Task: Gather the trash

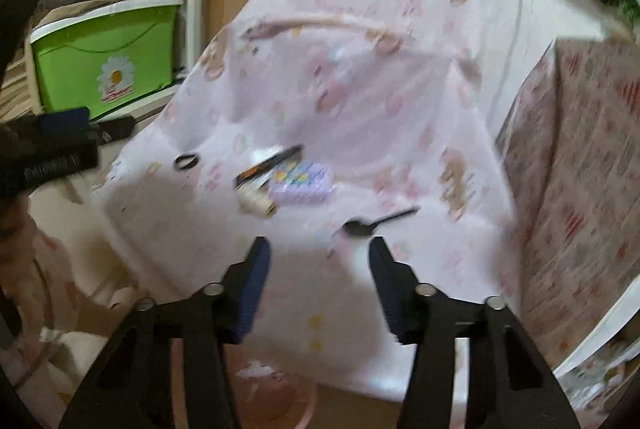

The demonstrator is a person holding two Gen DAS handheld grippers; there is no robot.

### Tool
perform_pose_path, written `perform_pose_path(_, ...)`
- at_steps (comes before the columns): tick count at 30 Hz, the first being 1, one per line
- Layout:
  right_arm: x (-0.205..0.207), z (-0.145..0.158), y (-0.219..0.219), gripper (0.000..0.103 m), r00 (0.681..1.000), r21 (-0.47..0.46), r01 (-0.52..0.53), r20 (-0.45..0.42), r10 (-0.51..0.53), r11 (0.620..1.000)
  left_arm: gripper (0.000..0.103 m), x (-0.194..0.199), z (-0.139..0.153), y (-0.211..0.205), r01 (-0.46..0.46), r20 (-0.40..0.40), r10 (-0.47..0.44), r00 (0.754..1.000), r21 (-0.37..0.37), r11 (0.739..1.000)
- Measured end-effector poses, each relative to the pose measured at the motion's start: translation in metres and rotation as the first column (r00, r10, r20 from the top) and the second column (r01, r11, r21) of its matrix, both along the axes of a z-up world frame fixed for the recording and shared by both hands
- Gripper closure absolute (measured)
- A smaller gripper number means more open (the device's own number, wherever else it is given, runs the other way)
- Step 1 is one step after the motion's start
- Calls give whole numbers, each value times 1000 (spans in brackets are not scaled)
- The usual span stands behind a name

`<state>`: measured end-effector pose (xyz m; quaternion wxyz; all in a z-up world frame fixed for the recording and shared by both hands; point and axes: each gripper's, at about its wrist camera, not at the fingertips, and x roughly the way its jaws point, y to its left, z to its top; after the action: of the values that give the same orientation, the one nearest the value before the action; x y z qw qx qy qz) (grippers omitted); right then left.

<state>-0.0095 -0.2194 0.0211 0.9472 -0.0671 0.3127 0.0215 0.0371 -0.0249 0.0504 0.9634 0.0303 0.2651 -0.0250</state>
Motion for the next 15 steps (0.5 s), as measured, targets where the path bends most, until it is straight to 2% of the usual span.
perform_pose_path(4, 20, 23, -15, 73, 1000, 18, -1, 10, 1, 1000, 36, 21, 25, 8, 20, 25, -19, 1000, -37, 999)
perform_pose_path(5, 25, 28, -18, 73, 1000, 15, 3, 12, -3, 1000, 37, 25, 30, 9, 29, 24, -28, 999, -44, 999)
perform_pose_path(10, 50, 42, -37, 73, 997, -17, 58, 60, -57, 998, 40, 49, 43, 2, 81, 24, -81, 996, 19, 997)
perform_pose_path(12, 59, 41, -49, 73, 995, 12, 85, 54, -85, 996, 40, 54, 44, 2, 72, 38, -73, 997, 22, 997)
perform_pose_path(15, 72, 32, -68, 73, 992, 58, 125, 17, -126, 990, 40, 63, 40, 5, 63, 14, -63, 998, -4, 998)
